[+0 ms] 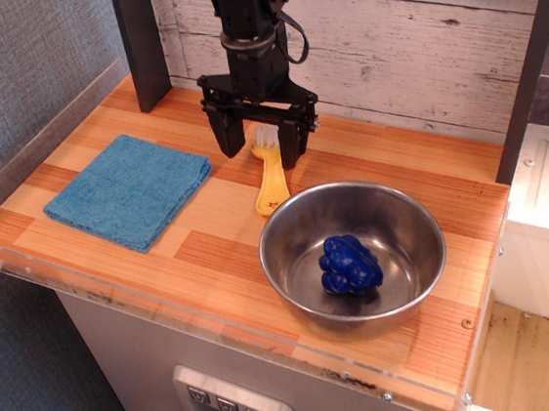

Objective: Place the orange brush on top of the blue towel

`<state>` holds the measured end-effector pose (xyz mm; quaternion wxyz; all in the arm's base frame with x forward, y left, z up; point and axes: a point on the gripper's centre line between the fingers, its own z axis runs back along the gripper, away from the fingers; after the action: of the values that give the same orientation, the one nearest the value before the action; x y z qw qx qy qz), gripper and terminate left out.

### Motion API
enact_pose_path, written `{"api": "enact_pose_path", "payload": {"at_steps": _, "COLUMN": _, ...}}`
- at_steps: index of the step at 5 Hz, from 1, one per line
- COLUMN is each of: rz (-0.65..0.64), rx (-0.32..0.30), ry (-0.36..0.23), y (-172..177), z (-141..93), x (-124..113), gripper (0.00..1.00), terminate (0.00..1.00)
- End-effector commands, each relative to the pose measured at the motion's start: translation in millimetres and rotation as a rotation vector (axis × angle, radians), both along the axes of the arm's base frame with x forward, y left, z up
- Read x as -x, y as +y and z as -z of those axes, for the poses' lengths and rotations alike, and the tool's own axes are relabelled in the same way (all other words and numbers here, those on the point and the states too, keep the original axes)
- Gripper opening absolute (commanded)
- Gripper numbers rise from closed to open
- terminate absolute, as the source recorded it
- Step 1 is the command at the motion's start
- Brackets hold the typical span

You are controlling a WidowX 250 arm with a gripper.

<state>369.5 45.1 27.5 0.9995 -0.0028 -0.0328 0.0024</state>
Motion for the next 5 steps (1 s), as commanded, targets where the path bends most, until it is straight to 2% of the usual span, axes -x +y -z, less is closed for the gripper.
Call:
{"api": "enact_pose_path", "payload": {"at_steps": 1, "rz": -0.027, "rx": 0.029, "ry": -0.066, "y": -14, "z": -5, "x": -8, "gripper": 1.00, "terminate": 0.00}}
{"api": "enact_pose_path", "payload": {"at_steps": 2, "rz": -0.032, "rx": -0.010, "ry": -0.027, "y": -12, "z": 6, "x": -4, "gripper": 1.00, "terminate": 0.00}}
{"api": "enact_pose_path", "payload": {"at_steps": 3, "rz": -0.031, "rx": -0.028, "ry": -0.004, "y": -10, "z": 11, "x": 1, "gripper": 0.00, "terminate": 0.00}}
{"api": "enact_pose_path", "payload": {"at_steps": 4, "rz": -0.030, "rx": -0.039, "ry": 0.012, "y": -11, "z": 10, "x": 4, "gripper": 0.00, "terminate": 0.00}}
{"api": "enact_pose_path", "payload": {"at_steps": 5, "rz": -0.037, "rx": -0.013, "ry": -0.028, "y": -8, "z": -15, "x": -1, "gripper": 0.00, "terminate": 0.00}}
